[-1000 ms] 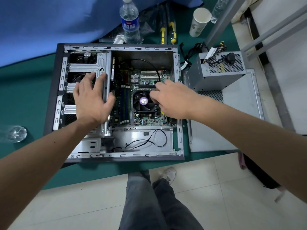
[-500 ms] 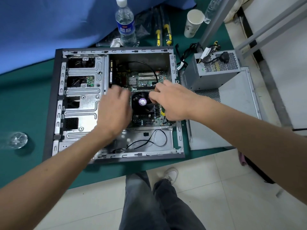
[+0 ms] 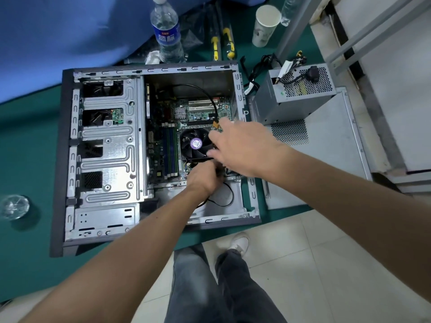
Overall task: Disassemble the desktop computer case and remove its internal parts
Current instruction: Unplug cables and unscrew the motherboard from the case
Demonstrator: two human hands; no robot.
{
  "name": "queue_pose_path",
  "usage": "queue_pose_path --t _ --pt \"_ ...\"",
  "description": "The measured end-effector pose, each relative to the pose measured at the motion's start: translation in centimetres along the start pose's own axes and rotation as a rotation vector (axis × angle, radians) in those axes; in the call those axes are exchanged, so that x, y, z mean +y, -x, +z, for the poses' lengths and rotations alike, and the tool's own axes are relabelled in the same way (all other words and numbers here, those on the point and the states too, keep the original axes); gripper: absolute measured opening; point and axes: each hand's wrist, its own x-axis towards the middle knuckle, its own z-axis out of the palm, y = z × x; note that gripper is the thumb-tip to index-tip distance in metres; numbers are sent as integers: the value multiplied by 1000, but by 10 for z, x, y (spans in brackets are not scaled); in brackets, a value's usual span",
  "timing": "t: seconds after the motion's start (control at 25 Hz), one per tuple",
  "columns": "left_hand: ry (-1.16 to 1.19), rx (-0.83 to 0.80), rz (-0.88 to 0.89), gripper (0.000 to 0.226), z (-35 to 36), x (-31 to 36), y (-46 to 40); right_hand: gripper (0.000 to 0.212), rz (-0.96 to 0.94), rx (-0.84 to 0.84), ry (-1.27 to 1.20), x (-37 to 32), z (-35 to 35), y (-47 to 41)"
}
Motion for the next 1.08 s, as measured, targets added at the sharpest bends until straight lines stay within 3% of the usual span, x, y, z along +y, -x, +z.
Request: queue_pose_path --t 0.08,0.2,0.24,0.36,0.44,0.6,1.08 --pt "-10 20 -2 17 4 -2 -3 23 -14 10 -11 -3 -1 -2" --pt "-20 50 30 2 8 -4 -4 36 -122 -33 -159 9 -5 -2" --pt "-23 65 42 8 10 -5 -5 35 -126 -56 -195 11 -6 -2" --pt "-32 78 47 9 13 -3 -5 34 -10 -89 -103 8 -6 0" --pt "-26 86 50 13 14 -3 -6 26 -20 -40 -56 5 -3 -2" --pt "-18 77 41 9 17 -4 -9 29 -106 -42 -286 16 -7 2" --pt "-39 103 94 11 17 -4 -10 25 -108 28 -320 19 -13 17"
